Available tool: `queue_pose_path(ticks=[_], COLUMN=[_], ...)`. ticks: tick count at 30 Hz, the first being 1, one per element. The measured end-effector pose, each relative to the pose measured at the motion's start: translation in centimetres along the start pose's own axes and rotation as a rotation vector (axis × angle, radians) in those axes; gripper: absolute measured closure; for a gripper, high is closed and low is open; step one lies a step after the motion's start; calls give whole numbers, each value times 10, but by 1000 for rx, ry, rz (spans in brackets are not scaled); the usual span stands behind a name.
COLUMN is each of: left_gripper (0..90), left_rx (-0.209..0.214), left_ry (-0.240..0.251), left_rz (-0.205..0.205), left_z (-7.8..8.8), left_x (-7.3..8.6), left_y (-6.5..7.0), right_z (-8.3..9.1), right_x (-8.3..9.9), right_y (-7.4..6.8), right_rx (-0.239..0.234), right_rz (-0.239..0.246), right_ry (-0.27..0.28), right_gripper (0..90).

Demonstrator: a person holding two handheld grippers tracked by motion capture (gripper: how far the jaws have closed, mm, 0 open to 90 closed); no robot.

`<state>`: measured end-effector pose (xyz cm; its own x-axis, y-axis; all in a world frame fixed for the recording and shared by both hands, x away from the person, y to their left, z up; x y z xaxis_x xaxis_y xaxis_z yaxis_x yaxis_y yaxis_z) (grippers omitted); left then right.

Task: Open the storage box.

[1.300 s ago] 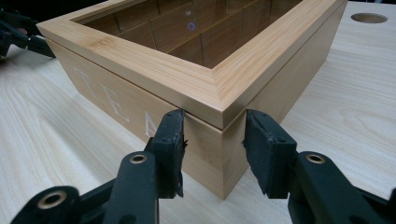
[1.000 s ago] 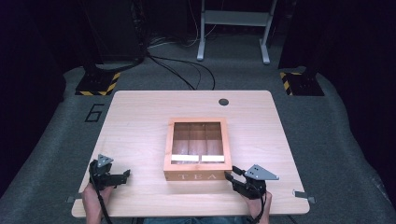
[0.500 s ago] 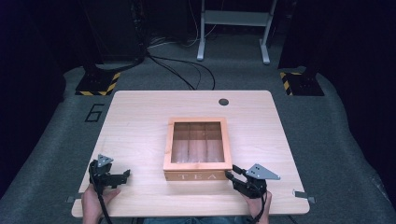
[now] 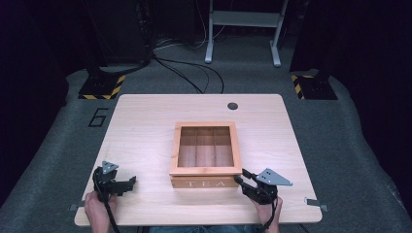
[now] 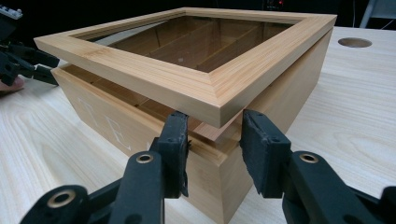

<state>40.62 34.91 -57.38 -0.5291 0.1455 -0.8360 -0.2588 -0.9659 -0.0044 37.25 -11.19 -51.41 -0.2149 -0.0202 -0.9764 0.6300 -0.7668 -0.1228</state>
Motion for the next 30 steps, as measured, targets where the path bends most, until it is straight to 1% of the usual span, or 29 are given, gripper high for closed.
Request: queue_pose_path(ticks=[5,9,13,14,16,18,22,23,24,25,27,28,30], left_gripper=[3,3,3,3,3,3,3,3,3,3,3,3,3], left_rx=[-14,-17,-17,-14,-14,-14,-14,-14,-14,-15,-15,-16,-16], left_ry=[0,-4,-1,-5,-5,-5,-4,-4,-4,-5,-5,-5,-4], left_rz=[12,13,14,13,14,13,15,14,14,14,13,13,12], left_z=[-1,-1,-1,0,-1,-1,-1,-1,-1,-1,-1,-1,-1], left_x=[0,0,0,0,0,0,-1,-1,-1,-1,-1,-1,-1], left_y=[2,2,2,2,2,2,3,3,3,3,3,3,3], right_z=[-2,-6,-8,-9,-9,-10,-12,-13,-13,-15,-16,-18,-19], right_x=[-2,-3,-5,-6,-8,-9,-11,-13,-13,-15,-16,-18,-19], right_y=[-1,-2,-2,-2,-2,-2,0,0,0,1,1,2,2], right_rx=[-14,-4,-7,-3,4,2,9,19,19,28,28,44,49], right_rz=[-2,9,15,15,14,18,16,11,11,15,11,11,17], right_ry=[15,4,10,18,17,24,18,28,28,37,42,52,49], right_gripper=[648,646,641,639,631,629,621,610,610,591,584,573,569])
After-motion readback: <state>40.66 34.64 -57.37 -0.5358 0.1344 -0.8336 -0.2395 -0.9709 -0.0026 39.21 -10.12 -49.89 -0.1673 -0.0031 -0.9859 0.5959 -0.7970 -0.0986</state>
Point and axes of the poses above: each handheld gripper's, and its own axes: z roughly backward along the jaws, x roughly out of its underside, y roughly to its right, the point moved 6 cm from there along -z, roughly forward along the jaws, and after that the axes turned 10 degrees about y, right-handed, at the moved point
